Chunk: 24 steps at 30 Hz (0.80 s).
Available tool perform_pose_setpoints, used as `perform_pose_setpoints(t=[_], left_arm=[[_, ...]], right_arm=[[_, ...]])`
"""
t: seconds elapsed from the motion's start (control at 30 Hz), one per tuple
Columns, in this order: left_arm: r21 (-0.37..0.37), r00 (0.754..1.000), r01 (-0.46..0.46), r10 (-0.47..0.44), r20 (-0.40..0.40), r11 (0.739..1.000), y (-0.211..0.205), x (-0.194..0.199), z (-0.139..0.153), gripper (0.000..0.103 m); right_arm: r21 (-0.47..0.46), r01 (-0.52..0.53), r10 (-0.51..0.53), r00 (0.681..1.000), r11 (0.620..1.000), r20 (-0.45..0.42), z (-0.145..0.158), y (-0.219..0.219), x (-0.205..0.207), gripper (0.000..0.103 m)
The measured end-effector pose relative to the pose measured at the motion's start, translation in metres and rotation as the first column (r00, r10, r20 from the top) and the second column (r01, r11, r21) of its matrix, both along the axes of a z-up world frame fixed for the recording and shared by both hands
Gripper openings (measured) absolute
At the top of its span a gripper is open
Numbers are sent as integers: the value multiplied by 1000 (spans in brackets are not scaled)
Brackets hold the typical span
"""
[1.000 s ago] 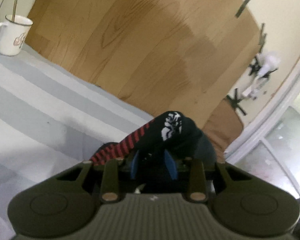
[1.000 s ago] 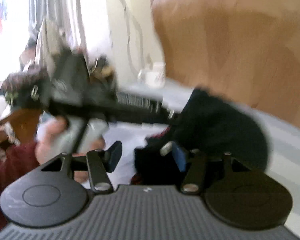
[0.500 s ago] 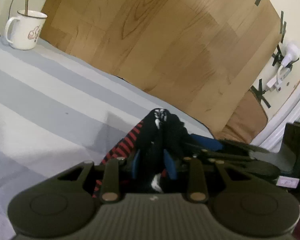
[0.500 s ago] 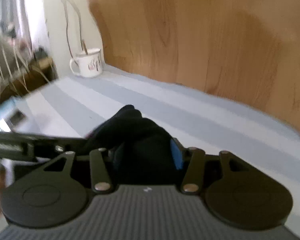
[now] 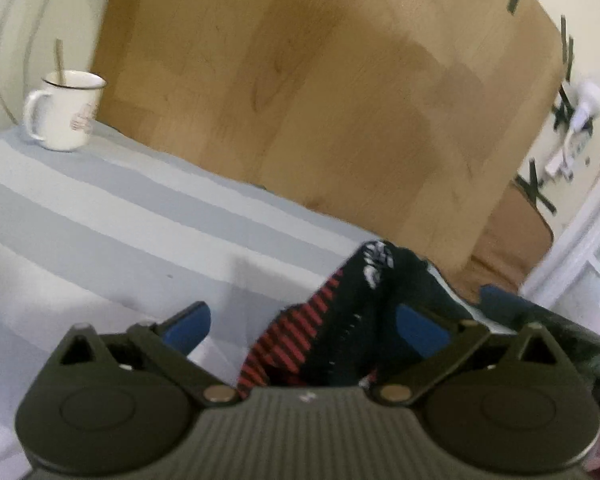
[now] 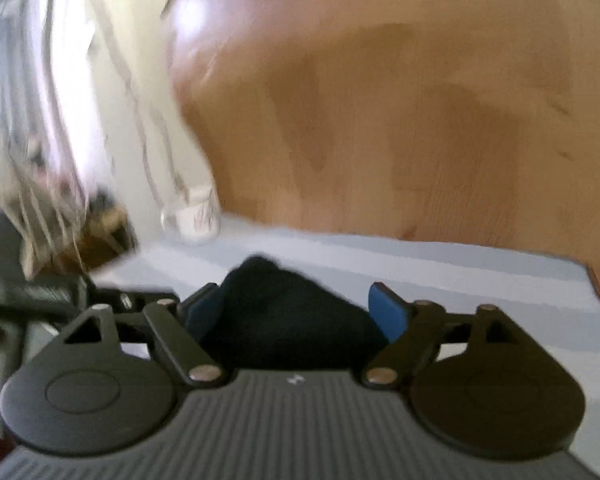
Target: Fold small clothes
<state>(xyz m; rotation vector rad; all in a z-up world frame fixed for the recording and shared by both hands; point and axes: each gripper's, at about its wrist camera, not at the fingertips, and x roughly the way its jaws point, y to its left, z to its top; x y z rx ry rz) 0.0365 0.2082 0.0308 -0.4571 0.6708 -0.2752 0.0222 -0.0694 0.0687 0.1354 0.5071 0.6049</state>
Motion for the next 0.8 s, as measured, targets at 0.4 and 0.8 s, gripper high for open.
perform_pose_setpoints(t=[0.4, 0.8], left_arm=[[-46, 958, 198, -203, -203, 979, -8, 9, -32, 103], [-128, 973, 183, -198, -118, 975, -31, -12, -38, 98]], right_arm=[[322, 104, 35, 917, 941, -397, -67, -76, -25, 88], [266, 0, 81, 952, 964, -296, -66, -34, -24, 59]])
